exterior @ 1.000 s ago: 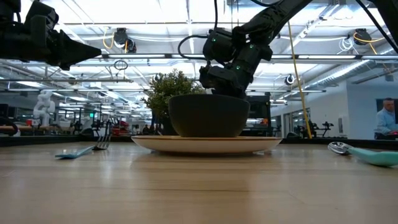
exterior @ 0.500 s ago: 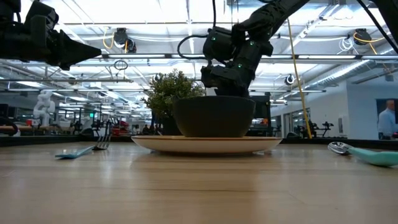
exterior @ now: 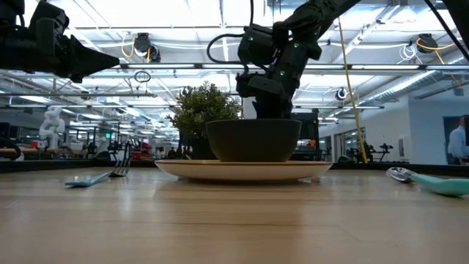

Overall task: Set table place
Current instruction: Put the black bowl on the yellow plate

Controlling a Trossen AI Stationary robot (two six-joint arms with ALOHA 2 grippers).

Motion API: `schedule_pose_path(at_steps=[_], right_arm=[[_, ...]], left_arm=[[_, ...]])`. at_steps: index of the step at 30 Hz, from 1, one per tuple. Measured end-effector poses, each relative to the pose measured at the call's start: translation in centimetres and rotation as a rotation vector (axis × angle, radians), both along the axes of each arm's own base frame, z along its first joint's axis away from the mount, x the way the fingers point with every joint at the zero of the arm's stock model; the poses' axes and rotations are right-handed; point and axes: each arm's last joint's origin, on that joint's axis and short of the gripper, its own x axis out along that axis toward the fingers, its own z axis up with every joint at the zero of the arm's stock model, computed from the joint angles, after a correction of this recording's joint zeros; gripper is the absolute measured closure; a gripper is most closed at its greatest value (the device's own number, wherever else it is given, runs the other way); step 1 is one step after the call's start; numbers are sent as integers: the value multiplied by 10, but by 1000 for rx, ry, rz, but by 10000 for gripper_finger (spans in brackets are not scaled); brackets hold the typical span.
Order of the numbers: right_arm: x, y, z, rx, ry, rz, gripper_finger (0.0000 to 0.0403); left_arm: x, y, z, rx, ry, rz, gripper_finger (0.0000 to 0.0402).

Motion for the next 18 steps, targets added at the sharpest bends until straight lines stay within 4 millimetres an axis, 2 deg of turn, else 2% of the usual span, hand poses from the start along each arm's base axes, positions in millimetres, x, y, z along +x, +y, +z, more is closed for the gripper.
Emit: schedule_pose_path(at_steps=[18], right_arm=[[-2,1,-8,3,-10,0,401]], left_arm=[[0,0,0,-2,1,0,394]])
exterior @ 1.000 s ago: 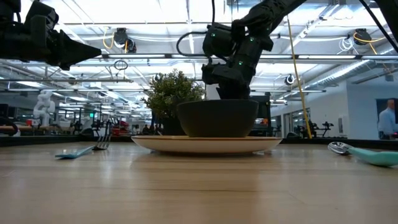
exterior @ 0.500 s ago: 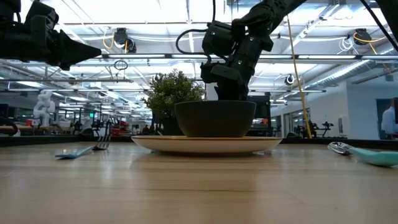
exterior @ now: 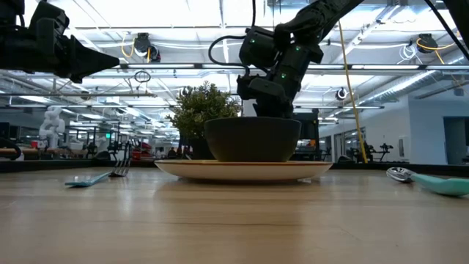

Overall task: Set table place
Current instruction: Put the black bowl on the yellow plate

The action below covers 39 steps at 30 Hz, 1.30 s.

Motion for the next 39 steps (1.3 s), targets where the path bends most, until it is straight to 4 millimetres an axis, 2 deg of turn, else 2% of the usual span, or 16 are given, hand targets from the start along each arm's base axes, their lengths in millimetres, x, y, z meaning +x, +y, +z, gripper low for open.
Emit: schedule_pose_path(at_steps=[39], right_arm=[[-1,-3,-2,-11,-3,10,401]], left_arm=[[0,0,0,0,4,0,394]])
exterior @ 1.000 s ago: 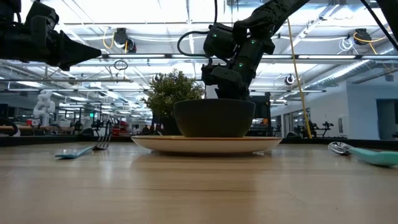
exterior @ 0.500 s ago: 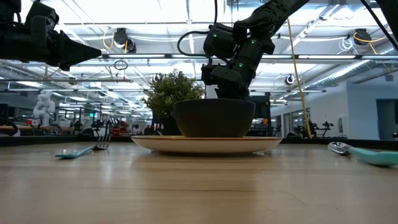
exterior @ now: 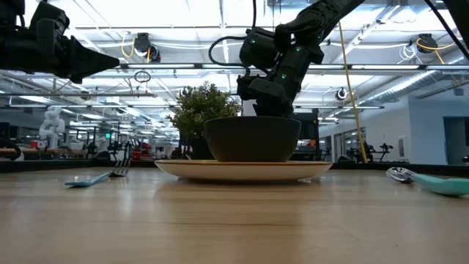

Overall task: Set table place
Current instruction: Put the black bowl on the yellow plate

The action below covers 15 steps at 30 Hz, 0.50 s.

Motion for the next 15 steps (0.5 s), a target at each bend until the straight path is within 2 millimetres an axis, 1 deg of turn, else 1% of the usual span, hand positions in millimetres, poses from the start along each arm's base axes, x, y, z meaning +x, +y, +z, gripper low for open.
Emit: schedule_pose_path(at_steps=[5,15], right_arm=[[-2,-6,0,0,0,-18,401],[-1,-6,0,-2,-4,-17,401]], left_arm=[[0,0,0,0,0,0,394],[0,0,0,0,5,0,394]])
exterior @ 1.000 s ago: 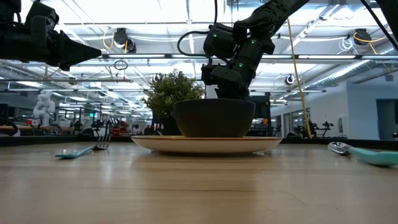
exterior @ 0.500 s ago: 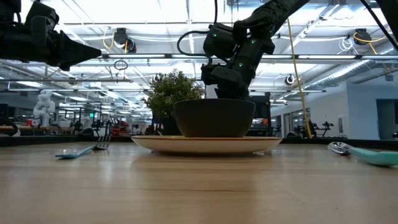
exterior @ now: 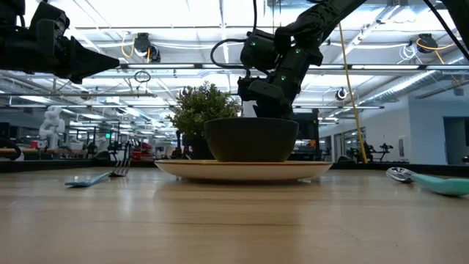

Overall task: Set table place
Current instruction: Put the black bowl on the yellow plate

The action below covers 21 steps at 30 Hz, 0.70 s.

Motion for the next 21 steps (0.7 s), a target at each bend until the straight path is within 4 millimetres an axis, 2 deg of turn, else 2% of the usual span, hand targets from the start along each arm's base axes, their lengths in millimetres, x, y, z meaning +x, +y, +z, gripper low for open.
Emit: schedule_pose_path(at_steps=[12,21], right_arm=[[-4,2,-9,32,-14,-3,399],[-5,2,-11,35,0,-4,380]], left_arm=[[0,0,0,0,1,0,394],[0,0,0,0,2,0,394]])
